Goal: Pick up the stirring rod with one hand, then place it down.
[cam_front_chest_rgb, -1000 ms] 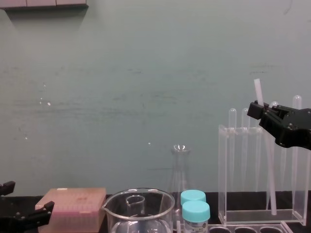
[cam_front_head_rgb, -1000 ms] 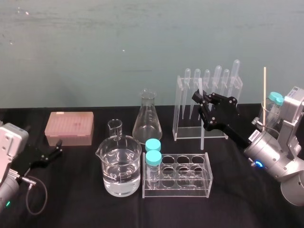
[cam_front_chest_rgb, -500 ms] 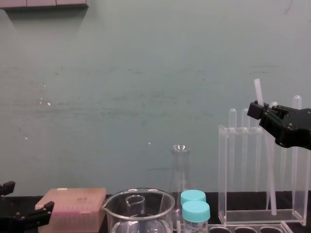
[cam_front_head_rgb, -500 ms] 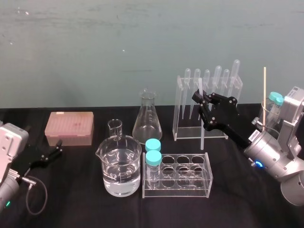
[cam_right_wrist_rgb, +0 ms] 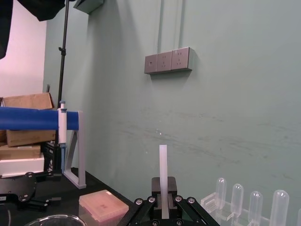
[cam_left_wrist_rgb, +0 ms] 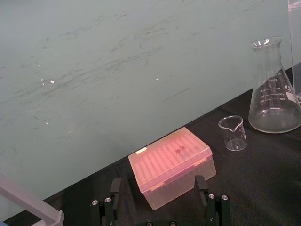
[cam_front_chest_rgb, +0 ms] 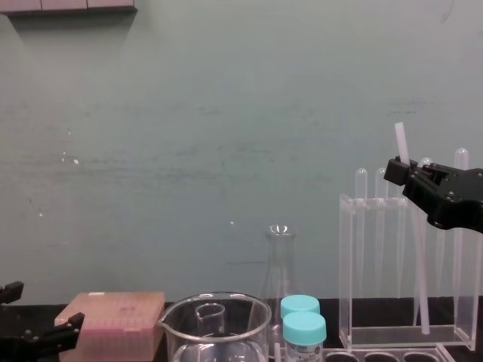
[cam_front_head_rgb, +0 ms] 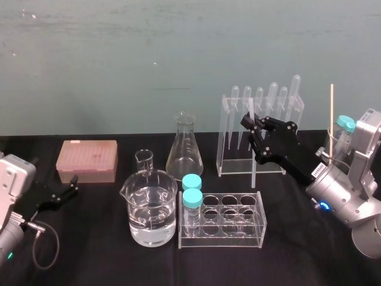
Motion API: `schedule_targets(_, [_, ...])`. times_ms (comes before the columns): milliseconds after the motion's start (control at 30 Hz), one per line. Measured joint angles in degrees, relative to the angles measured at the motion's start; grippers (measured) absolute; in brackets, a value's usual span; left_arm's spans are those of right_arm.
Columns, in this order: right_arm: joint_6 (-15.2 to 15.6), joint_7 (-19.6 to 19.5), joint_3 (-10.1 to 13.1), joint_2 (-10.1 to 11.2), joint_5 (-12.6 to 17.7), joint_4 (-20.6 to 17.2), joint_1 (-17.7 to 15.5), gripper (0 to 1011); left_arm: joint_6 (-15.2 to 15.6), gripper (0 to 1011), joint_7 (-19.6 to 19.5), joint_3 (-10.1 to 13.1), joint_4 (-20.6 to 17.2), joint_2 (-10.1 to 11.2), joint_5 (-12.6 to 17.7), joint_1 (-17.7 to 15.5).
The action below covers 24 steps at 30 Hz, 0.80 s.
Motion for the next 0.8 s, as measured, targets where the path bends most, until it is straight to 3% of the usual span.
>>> schedule_targets(800, [1.2,4.05,-0.23,0.9,1.46,-2.06,-0.95,69,0.0,1000,0.0,0.0,0.0,0.0,0.0,0.0])
